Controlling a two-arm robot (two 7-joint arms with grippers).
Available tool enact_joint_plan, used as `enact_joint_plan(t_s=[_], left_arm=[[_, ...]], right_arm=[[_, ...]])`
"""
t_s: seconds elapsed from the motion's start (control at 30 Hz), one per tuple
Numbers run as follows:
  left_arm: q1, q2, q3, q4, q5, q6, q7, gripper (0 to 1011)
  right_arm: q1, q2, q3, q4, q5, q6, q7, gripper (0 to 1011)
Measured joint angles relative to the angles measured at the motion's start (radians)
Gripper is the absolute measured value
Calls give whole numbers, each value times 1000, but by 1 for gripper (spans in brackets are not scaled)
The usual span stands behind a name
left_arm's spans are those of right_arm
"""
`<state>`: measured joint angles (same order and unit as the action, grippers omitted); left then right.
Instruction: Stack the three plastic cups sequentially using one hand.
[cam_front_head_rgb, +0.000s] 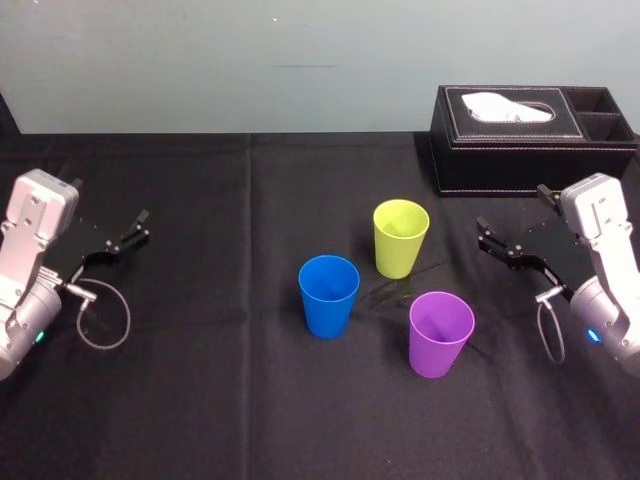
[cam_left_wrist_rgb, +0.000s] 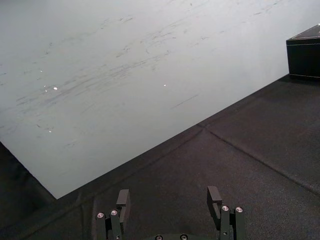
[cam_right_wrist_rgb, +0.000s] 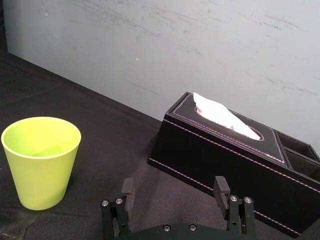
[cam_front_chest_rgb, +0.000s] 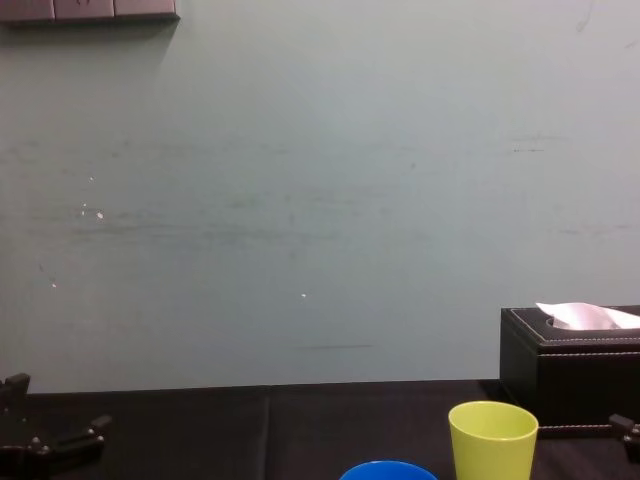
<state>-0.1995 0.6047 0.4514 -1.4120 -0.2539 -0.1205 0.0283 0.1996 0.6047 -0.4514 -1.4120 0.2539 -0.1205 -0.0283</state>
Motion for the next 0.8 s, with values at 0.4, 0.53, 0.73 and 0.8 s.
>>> enact_joint_plan(t_s=[0.4,0.53,0.73,0.8], left_arm=[[0,0,0,0,0,0,0,1012],[0,0,0,0,0,0,0,1011],[0,0,0,0,0,0,0,1011],[0,0,0,0,0,0,0,1011]], right_arm=[[0,0,0,0,0,0,0,1003],[0,0,0,0,0,0,0,1003],[0,0,0,0,0,0,0,1003],[0,0,0,0,0,0,0,1003]])
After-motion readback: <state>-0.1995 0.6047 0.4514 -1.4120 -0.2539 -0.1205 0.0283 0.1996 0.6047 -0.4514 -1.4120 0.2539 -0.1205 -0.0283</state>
